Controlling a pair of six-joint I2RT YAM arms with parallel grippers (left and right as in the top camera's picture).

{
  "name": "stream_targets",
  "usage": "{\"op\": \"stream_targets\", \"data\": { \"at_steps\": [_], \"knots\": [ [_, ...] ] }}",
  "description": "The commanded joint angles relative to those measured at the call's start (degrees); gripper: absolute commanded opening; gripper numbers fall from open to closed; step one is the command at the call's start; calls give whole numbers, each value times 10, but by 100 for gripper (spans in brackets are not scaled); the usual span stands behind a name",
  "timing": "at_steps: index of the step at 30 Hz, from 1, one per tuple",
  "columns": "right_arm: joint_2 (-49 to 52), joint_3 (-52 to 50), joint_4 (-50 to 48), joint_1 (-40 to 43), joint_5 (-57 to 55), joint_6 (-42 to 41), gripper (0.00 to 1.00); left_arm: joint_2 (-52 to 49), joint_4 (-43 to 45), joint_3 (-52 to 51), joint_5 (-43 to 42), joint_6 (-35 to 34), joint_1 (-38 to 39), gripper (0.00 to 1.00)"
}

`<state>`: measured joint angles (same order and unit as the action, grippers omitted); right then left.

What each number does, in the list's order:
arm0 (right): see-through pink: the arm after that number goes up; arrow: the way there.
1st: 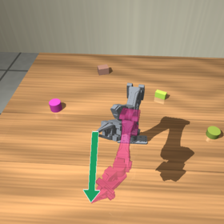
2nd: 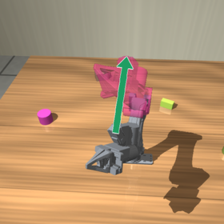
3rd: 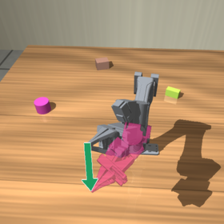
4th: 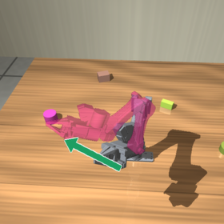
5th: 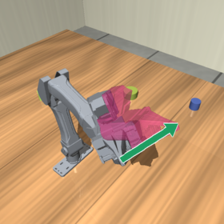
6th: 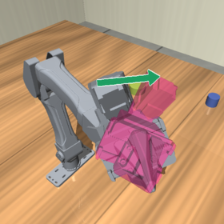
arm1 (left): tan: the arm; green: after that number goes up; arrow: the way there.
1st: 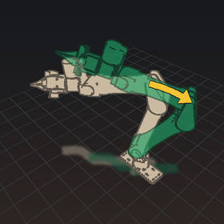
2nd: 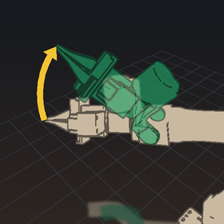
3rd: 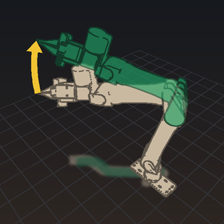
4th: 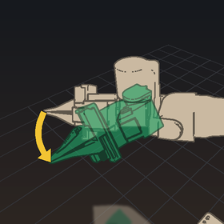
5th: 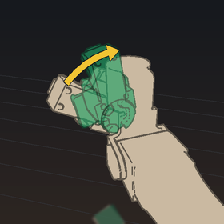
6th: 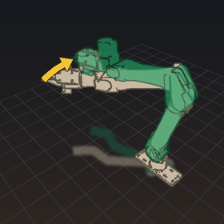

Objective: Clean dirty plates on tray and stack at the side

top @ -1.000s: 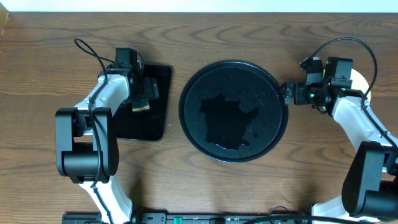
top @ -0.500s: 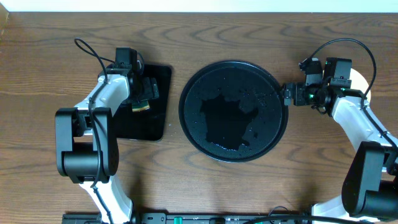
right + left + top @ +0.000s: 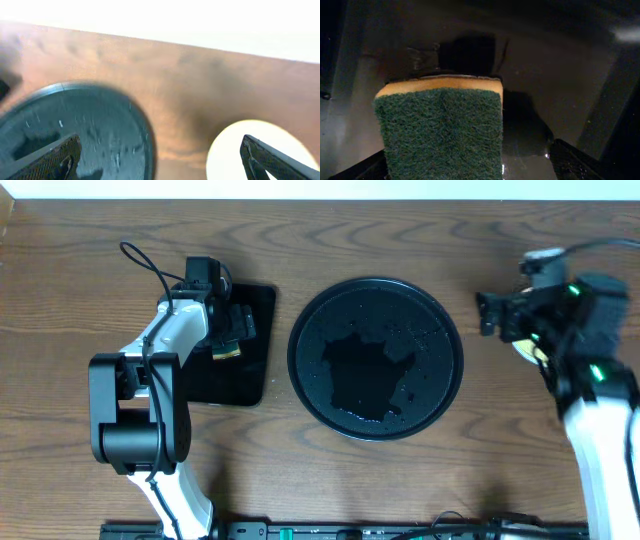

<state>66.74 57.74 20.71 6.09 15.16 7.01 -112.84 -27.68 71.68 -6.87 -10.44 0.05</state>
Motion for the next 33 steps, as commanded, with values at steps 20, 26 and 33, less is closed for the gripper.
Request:
{"op": "stream_targets", "data": {
  "at_steps": [20,26,33],
  "knots": [
    [-606,-372,-253,-5,38,7,99,-13,-3,-4,3,3,0,88],
    [-654,-520,-423,-34,-21,-18,99,-13,-3,-4,3,3,0,88],
    [-661,-575,-398,-65,-72,-29,99,-13,-3,-4,3,3,0,88]
  ]
}}
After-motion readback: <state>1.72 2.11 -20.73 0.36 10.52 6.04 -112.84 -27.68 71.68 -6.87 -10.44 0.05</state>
